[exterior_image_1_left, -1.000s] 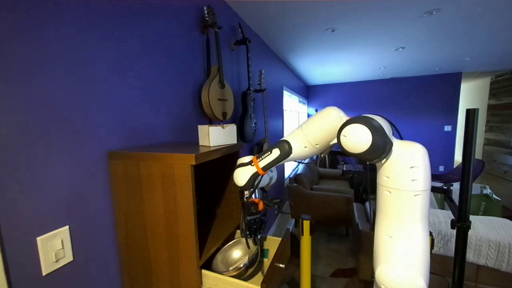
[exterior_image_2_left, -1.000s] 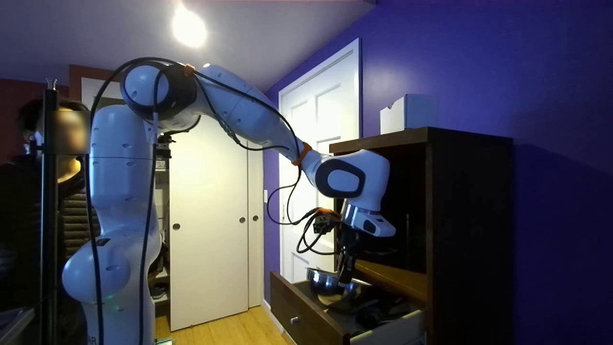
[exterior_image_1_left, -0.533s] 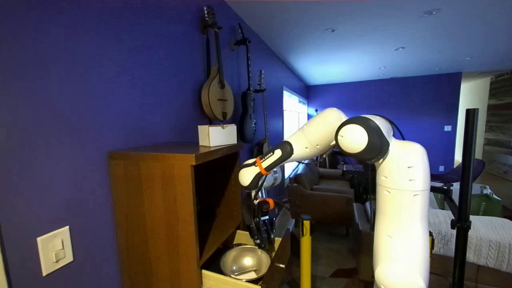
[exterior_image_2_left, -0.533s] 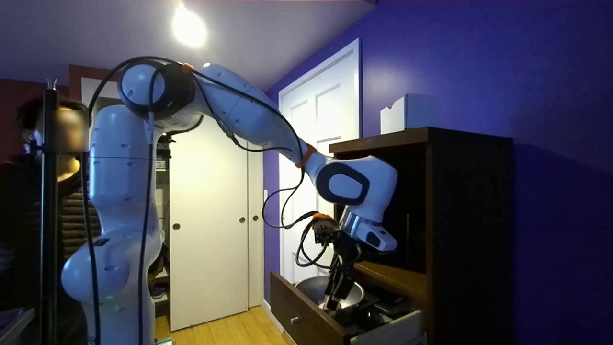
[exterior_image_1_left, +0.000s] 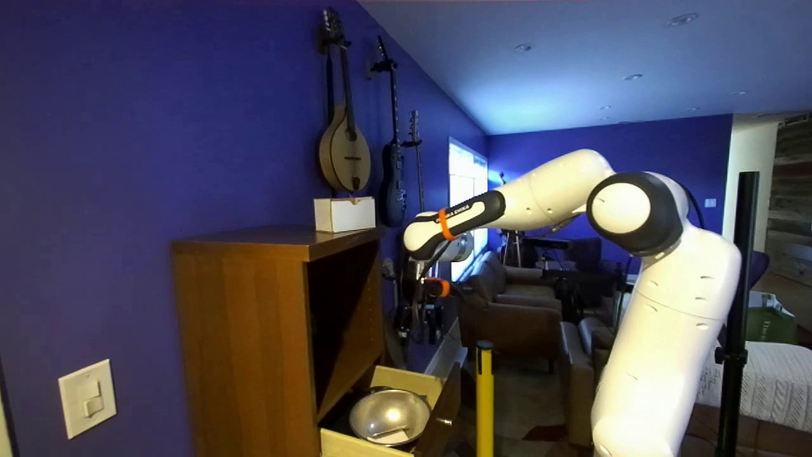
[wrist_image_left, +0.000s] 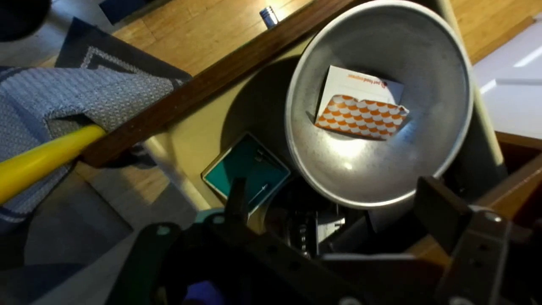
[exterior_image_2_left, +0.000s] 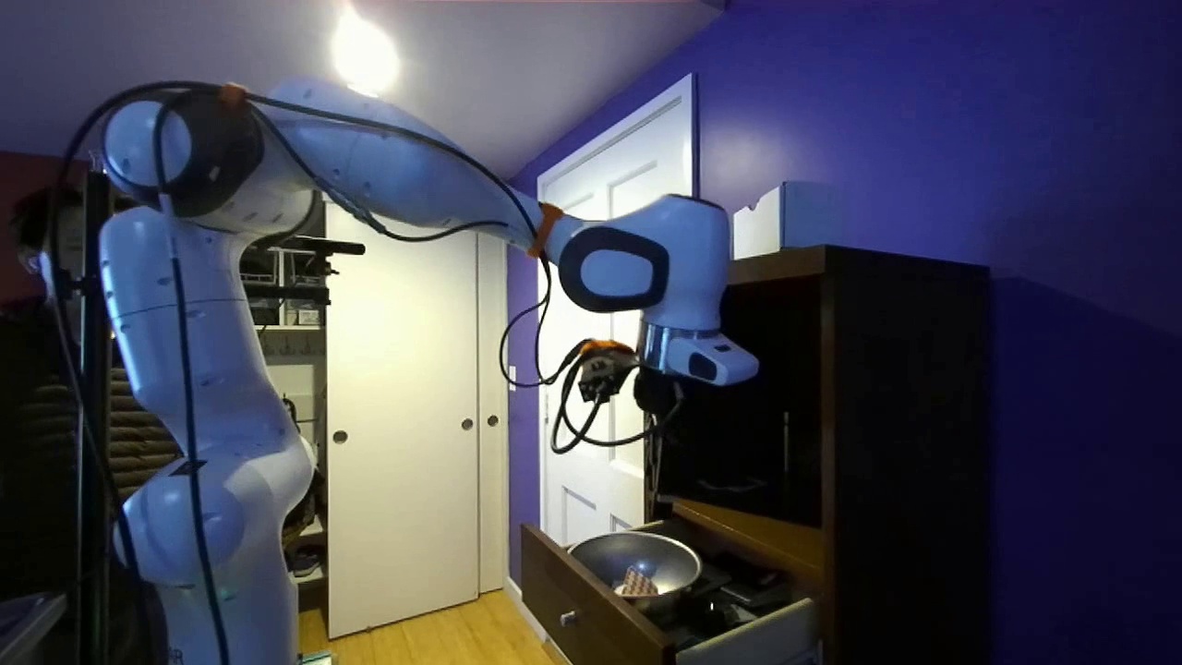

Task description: Remove the dishpan from the cabinet shelf and put it in the opened drawer

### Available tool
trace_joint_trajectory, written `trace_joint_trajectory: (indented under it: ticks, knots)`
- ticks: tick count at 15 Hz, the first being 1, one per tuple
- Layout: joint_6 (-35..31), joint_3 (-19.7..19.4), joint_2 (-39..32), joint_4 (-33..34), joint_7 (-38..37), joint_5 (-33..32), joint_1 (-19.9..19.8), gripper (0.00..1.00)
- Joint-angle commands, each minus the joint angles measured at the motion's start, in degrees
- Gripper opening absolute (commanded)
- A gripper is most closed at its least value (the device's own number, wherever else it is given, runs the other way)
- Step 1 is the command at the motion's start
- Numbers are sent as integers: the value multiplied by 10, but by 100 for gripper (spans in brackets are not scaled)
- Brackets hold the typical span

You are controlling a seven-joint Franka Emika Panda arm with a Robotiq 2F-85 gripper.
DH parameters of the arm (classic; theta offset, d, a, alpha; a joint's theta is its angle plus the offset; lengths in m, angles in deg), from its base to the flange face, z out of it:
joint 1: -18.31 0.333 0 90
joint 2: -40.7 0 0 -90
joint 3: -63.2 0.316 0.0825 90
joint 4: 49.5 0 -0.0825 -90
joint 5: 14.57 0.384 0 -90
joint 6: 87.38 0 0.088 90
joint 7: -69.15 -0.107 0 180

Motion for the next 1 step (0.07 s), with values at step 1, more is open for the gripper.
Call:
trace_joint_trajectory:
  ticks: [1]
  knots:
    - [1,-4,16,-5,1,0,-2,100]
